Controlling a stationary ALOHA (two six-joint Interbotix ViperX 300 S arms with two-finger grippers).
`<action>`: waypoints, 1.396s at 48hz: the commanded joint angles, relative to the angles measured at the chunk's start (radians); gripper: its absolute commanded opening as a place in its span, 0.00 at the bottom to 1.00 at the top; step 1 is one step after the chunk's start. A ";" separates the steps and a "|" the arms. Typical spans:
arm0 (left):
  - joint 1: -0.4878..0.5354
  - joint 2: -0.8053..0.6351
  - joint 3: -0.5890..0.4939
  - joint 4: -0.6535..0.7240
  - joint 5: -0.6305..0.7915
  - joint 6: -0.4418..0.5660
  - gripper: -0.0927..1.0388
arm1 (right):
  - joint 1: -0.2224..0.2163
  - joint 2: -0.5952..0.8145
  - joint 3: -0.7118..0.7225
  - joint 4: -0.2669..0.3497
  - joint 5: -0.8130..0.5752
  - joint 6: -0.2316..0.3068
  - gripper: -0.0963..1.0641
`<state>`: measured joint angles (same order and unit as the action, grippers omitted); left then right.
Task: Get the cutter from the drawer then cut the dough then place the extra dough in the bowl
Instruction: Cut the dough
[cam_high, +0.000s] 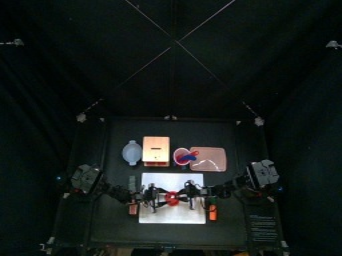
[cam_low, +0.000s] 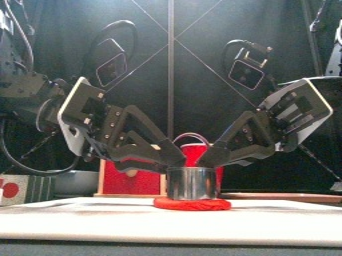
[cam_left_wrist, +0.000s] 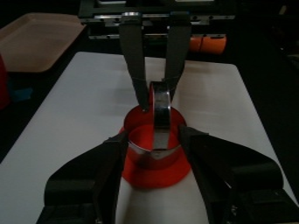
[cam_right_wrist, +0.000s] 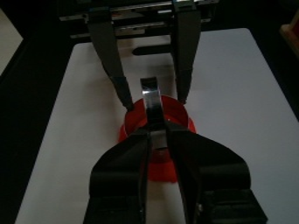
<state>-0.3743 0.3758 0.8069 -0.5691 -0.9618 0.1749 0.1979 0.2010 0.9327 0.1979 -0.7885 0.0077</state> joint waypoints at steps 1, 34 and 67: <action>0.000 -0.008 -0.009 0.000 -0.003 0.005 0.84 | -0.003 -0.014 -0.012 0.003 -0.006 0.006 0.54; -0.003 -0.008 -0.006 0.031 0.063 0.005 0.60 | -0.008 0.006 -0.020 0.006 0.008 0.009 0.52; -0.009 -0.043 -0.026 0.104 0.178 0.029 0.48 | -0.009 0.026 -0.021 0.012 0.032 0.012 0.52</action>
<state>-0.3605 0.3421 0.8115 -0.4955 -0.8222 0.2071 0.1994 0.2286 0.9189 0.2010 -0.7670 0.0184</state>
